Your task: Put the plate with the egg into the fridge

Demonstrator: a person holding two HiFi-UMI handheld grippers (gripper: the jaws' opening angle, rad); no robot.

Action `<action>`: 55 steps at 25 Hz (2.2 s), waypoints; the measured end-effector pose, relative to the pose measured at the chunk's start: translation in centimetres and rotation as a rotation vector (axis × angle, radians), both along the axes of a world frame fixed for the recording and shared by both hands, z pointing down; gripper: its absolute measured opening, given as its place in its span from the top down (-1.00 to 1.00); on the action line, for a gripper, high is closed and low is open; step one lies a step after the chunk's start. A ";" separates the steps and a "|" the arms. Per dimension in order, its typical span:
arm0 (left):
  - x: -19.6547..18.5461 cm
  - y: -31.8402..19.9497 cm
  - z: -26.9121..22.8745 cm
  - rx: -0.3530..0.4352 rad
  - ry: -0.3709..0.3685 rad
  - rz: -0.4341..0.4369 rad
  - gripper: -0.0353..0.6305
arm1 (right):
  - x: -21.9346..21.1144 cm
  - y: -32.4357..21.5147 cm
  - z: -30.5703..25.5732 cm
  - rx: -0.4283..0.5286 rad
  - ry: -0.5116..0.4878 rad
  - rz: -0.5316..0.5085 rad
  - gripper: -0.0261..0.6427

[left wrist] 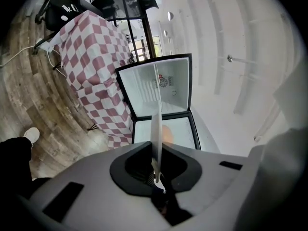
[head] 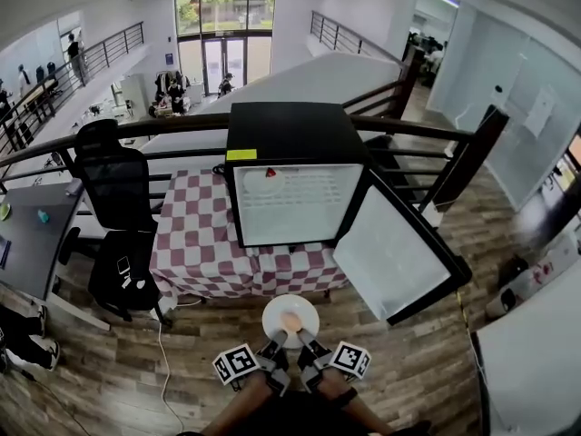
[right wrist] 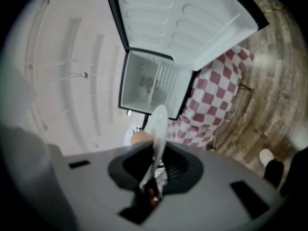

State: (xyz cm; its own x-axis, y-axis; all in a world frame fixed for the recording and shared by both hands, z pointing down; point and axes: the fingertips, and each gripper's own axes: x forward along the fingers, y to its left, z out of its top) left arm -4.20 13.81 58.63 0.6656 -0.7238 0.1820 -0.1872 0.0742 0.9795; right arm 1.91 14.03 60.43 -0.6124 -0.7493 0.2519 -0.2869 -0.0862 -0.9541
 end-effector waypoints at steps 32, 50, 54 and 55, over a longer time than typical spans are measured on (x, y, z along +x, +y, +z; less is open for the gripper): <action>0.3 -24.6 2.0 0.046 -0.071 -0.125 0.78 | -0.4 -26.0 1.5 0.053 -0.031 -0.190 0.78; 1.0 -27.7 7.7 -0.001 -0.163 -0.101 0.78 | 0.2 -29.1 7.1 -0.006 0.008 -0.270 0.78; 0.7 -28.3 9.1 -0.011 -0.185 -0.070 0.78 | -0.2 -29.5 8.5 -0.013 0.019 -0.271 0.78; 0.5 -28.5 9.4 -0.013 -0.186 -0.068 0.78 | -0.4 -29.7 8.8 -0.015 0.024 -0.273 0.78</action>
State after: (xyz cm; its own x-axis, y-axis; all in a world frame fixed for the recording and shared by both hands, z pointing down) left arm -3.72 -14.64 67.99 0.5690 -0.7630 0.3069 -0.3591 0.1051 0.9273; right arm 1.56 -15.71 69.20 -0.7848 -0.5537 0.2784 -0.3241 -0.0163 -0.9459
